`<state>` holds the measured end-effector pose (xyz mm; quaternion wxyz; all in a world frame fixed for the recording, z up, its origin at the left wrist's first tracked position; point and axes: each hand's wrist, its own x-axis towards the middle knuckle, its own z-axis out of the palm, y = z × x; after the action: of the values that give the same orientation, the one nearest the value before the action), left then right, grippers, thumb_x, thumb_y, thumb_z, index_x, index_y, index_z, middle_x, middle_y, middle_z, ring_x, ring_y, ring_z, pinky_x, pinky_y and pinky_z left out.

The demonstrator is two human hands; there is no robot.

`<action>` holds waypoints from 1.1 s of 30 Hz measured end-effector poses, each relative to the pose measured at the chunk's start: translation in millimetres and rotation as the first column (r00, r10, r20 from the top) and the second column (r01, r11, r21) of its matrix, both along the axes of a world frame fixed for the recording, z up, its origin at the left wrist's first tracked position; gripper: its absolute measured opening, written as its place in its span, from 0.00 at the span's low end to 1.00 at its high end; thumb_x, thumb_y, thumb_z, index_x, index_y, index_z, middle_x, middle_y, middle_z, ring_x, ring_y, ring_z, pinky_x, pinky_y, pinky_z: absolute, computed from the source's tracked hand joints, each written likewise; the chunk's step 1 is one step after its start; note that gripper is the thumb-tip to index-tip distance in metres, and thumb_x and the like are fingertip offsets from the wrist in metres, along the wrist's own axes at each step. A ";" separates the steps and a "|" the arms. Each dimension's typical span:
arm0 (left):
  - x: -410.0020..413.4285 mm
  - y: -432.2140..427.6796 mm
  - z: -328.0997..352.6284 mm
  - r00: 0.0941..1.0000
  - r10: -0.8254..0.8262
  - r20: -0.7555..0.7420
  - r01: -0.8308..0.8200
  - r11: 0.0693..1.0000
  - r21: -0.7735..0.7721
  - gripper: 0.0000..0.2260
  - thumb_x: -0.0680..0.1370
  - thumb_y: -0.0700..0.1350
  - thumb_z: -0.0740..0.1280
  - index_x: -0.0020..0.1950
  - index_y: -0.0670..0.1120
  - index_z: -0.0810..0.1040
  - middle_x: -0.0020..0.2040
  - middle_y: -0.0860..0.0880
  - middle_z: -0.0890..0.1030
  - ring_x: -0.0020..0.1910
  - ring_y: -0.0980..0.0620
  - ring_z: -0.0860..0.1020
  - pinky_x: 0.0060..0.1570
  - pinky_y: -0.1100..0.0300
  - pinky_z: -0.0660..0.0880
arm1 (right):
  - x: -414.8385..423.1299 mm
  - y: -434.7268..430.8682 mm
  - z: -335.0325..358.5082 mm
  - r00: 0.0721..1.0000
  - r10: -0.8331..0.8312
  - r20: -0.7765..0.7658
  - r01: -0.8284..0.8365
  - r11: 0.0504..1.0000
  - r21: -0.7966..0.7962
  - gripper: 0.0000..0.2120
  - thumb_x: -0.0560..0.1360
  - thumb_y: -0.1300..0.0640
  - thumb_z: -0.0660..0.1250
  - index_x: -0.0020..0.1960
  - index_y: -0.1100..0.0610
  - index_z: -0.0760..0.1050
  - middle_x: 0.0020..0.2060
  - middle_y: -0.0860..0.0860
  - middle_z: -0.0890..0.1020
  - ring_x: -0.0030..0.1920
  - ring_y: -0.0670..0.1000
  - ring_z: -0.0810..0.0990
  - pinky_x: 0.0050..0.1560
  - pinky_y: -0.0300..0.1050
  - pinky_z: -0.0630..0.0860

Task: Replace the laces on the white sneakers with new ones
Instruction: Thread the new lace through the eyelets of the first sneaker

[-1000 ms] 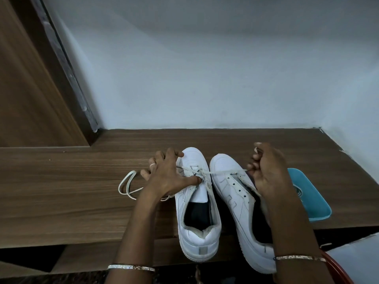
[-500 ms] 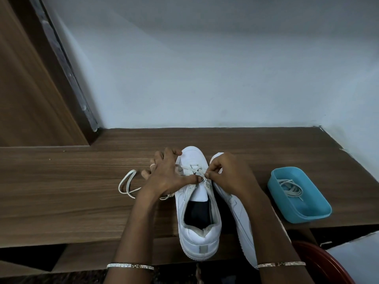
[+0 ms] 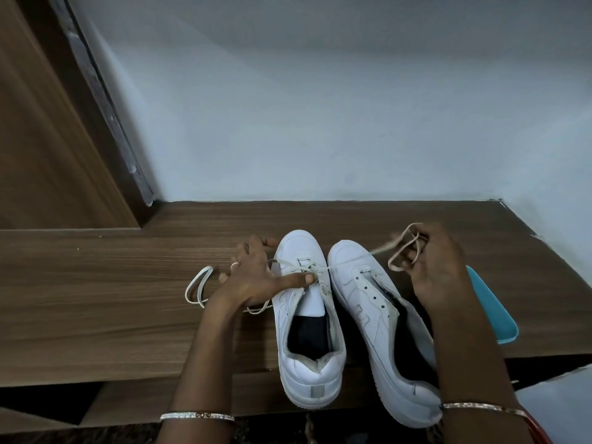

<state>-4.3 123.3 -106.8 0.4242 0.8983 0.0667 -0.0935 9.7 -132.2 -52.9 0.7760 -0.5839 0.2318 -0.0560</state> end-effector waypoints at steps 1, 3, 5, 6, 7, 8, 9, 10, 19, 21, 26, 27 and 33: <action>0.1 1.4 -0.1 1.000 -0.003 0.002 0.003 1.000 -0.021 0.49 0.47 0.78 0.73 0.62 0.61 0.63 0.65 0.55 0.64 0.68 0.50 0.67 0.68 0.43 0.68 | -0.3 1.1 -1.2 1.000 0.022 -0.022 -0.023 0.997 -0.074 0.10 0.77 0.59 0.62 0.36 0.56 0.71 0.25 0.49 0.79 0.22 0.44 0.71 0.24 0.37 0.63; 0.5 5.2 -0.1 1.000 -0.012 0.003 0.012 0.998 -0.067 0.49 0.51 0.74 0.76 0.65 0.58 0.63 0.66 0.54 0.63 0.66 0.51 0.68 0.67 0.45 0.70 | -3.9 7.3 -2.8 0.995 0.082 -0.048 -0.093 0.940 -0.329 0.04 0.75 0.59 0.66 0.41 0.55 0.75 0.30 0.49 0.78 0.24 0.44 0.72 0.26 0.38 0.66; 1.6 8.6 -1.1 1.000 -0.013 -0.004 0.013 0.996 -0.085 0.49 0.53 0.72 0.78 0.67 0.57 0.63 0.66 0.53 0.63 0.67 0.50 0.68 0.66 0.46 0.72 | -6.0 15.0 -5.7 0.970 0.238 -0.045 -0.222 0.801 -0.556 0.02 0.73 0.59 0.71 0.45 0.53 0.80 0.37 0.47 0.83 0.30 0.45 0.77 0.30 0.38 0.71; 2.2 9.5 -2.3 1.000 -0.014 -0.008 0.013 0.996 -0.092 0.50 0.52 0.72 0.79 0.67 0.56 0.63 0.67 0.53 0.64 0.67 0.50 0.68 0.66 0.47 0.73 | -7.3 19.9 -6.8 0.938 0.341 -0.052 -0.293 0.705 -0.646 0.01 0.73 0.58 0.73 0.44 0.52 0.82 0.37 0.46 0.84 0.33 0.44 0.78 0.32 0.37 0.73; 2.4 10.1 -3.5 1.000 -0.018 -0.014 0.016 0.995 -0.101 0.50 0.51 0.72 0.79 0.66 0.56 0.63 0.66 0.53 0.64 0.67 0.50 0.69 0.65 0.47 0.73 | -7.4 24.7 -9.4 0.897 0.436 -0.077 -0.351 0.594 -0.724 0.01 0.72 0.56 0.75 0.42 0.51 0.84 0.37 0.45 0.84 0.34 0.42 0.80 0.34 0.35 0.74; 2.5 10.3 -4.8 0.999 -0.022 -0.023 0.019 0.994 -0.110 0.50 0.50 0.73 0.79 0.66 0.56 0.63 0.66 0.53 0.65 0.67 0.50 0.70 0.65 0.47 0.74 | -7.1 30.3 -12.4 0.849 0.515 -0.117 -0.393 0.469 -0.791 0.01 0.70 0.54 0.76 0.41 0.50 0.85 0.36 0.43 0.85 0.36 0.40 0.80 0.37 0.35 0.74; 2.8 10.1 -5.8 0.999 -0.026 -0.037 0.021 0.993 -0.115 0.51 0.50 0.73 0.78 0.65 0.56 0.63 0.66 0.53 0.65 0.67 0.50 0.70 0.65 0.47 0.74 | -6.6 36.0 -16.4 0.805 0.570 -0.163 -0.418 0.351 -0.838 0.02 0.69 0.52 0.77 0.41 0.49 0.85 0.37 0.43 0.85 0.39 0.40 0.81 0.41 0.37 0.75; 2.7 10.0 -6.4 0.998 -0.026 -0.051 0.020 0.993 -0.118 0.51 0.49 0.73 0.78 0.65 0.56 0.62 0.66 0.52 0.65 0.67 0.49 0.70 0.65 0.46 0.74 | -5.8 41.9 -20.4 0.775 0.598 -0.204 -0.428 0.259 -0.866 0.04 0.68 0.49 0.77 0.41 0.48 0.86 0.38 0.43 0.85 0.42 0.41 0.81 0.43 0.40 0.75; 2.8 9.2 -3.7 0.996 -0.032 -0.083 0.021 0.992 -0.128 0.53 0.51 0.71 0.78 0.69 0.54 0.62 0.66 0.51 0.63 0.68 0.48 0.68 0.67 0.46 0.72 | -3.9 55.8 -29.3 0.808 0.530 -0.256 -0.403 0.180 -0.897 0.05 0.70 0.55 0.73 0.35 0.51 0.83 0.35 0.47 0.83 0.38 0.45 0.81 0.39 0.42 0.74; 1.4 7.5 -1.3 0.996 -0.033 -0.086 0.021 0.992 -0.127 0.52 0.54 0.69 0.79 0.70 0.53 0.61 0.66 0.50 0.62 0.68 0.48 0.67 0.68 0.46 0.71 | -1.7 47.5 -25.9 0.854 0.463 -0.237 -0.362 0.202 -0.910 0.05 0.70 0.57 0.71 0.37 0.55 0.82 0.34 0.49 0.83 0.37 0.49 0.81 0.38 0.45 0.74; -1.2 4.4 2.1 0.995 -0.025 -0.100 0.012 0.991 -0.134 0.49 0.57 0.66 0.79 0.71 0.53 0.60 0.67 0.50 0.61 0.66 0.50 0.67 0.68 0.48 0.70 | -0.1 9.6 -13.2 0.987 0.143 -0.078 -0.136 0.466 -0.874 0.13 0.71 0.53 0.68 0.36 0.62 0.77 0.29 0.56 0.78 0.32 0.54 0.74 0.33 0.45 0.68; -1.5 4.2 2.3 0.994 -0.025 -0.103 0.011 0.991 -0.137 0.49 0.57 0.66 0.79 0.70 0.54 0.61 0.67 0.50 0.61 0.66 0.50 0.67 0.68 0.48 0.70 | -1.7 2.7 -11.1 0.996 0.071 -0.050 -0.077 0.473 -0.878 0.15 0.71 0.52 0.68 0.33 0.62 0.74 0.26 0.55 0.74 0.30 0.53 0.71 0.33 0.45 0.66; 0.3 6.4 0.4 0.993 -0.035 -0.111 0.019 0.990 -0.139 0.52 0.52 0.70 0.80 0.69 0.54 0.61 0.67 0.50 0.64 0.66 0.50 0.69 0.67 0.47 0.71 | -5.8 -0.1 -6.4 0.978 0.181 -0.102 -0.172 0.431 -0.886 0.03 0.69 0.59 0.70 0.37 0.53 0.79 0.32 0.44 0.80 0.38 0.49 0.80 0.42 0.44 0.73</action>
<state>-4.0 129.7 -106.4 0.4795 0.8609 0.0718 -0.1542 3.8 -132.3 -59.3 0.3576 -0.9239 0.1025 -0.0903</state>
